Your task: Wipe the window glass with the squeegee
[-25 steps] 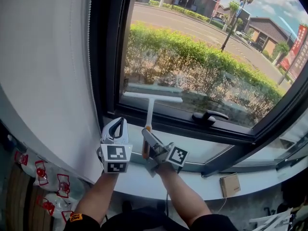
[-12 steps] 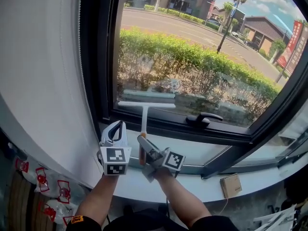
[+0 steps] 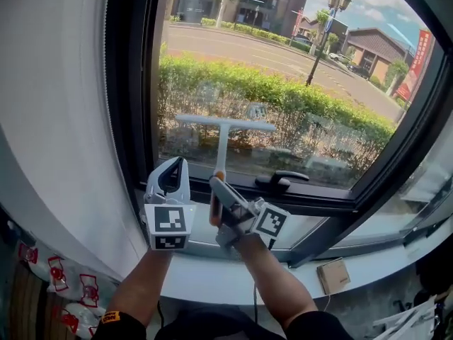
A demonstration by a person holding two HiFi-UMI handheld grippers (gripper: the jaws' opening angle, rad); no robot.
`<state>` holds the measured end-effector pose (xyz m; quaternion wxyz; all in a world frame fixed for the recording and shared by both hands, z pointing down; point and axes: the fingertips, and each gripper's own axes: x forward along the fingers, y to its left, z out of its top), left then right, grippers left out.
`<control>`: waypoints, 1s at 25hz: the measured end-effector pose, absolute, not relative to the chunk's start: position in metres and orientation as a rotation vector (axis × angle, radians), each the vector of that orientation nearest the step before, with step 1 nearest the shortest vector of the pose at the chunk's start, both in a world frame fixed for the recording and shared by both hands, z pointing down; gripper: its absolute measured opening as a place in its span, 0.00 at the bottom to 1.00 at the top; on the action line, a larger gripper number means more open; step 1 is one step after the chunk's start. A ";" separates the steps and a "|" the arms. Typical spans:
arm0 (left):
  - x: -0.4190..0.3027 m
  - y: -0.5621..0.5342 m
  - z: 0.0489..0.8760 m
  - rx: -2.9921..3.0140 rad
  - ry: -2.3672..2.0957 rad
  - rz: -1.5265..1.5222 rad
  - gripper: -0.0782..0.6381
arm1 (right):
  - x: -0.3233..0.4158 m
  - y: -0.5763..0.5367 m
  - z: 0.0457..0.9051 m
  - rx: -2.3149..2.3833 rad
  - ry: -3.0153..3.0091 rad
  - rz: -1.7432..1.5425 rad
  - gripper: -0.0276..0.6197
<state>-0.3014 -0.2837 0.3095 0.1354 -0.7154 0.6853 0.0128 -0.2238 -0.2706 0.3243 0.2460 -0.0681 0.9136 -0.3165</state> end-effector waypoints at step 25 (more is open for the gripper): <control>-0.248 -0.317 0.316 -2.108 1.975 0.012 0.12 | -0.170 -0.302 0.316 -0.150 2.489 -0.842 0.12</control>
